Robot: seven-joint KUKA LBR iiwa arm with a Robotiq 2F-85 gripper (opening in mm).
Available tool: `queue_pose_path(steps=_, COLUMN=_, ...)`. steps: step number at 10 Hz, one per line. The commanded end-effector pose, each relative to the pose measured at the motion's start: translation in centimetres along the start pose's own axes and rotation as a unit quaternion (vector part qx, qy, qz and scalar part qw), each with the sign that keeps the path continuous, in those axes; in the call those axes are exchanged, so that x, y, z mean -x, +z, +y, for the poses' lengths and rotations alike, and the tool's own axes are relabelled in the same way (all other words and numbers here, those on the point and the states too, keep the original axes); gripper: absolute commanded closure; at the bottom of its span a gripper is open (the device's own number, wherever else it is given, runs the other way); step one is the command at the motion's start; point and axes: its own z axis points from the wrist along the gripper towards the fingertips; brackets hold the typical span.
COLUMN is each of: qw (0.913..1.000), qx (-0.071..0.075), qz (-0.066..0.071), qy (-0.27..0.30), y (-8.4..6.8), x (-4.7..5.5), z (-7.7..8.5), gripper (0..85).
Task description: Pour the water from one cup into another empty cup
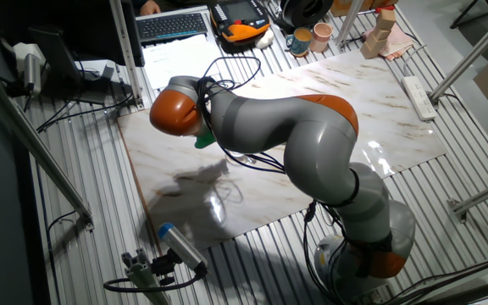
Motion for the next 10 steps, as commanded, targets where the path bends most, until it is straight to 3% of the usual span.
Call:
queue_pose_path(steps=1, qw=1.0, qx=-0.002, qz=0.0, qy=0.0, y=0.0, x=-0.01, z=0.0, gripper=85.0)
queue_pose_path(steps=7, qw=0.9999, qx=-0.012, qz=-0.002, qy=0.009, y=-0.02, x=-0.12, z=0.06, gripper=85.0)
queue_pose_path(steps=8, qw=0.9998, qx=-0.012, qz=-0.001, qy=0.012, y=-0.03, x=-0.13, z=0.06, gripper=68.0)
queue_pose_path(steps=10, qw=0.9998, qx=-0.011, qz=-0.001, qy=0.013, y=-0.01, x=-0.16, z=0.08, gripper=68.0)
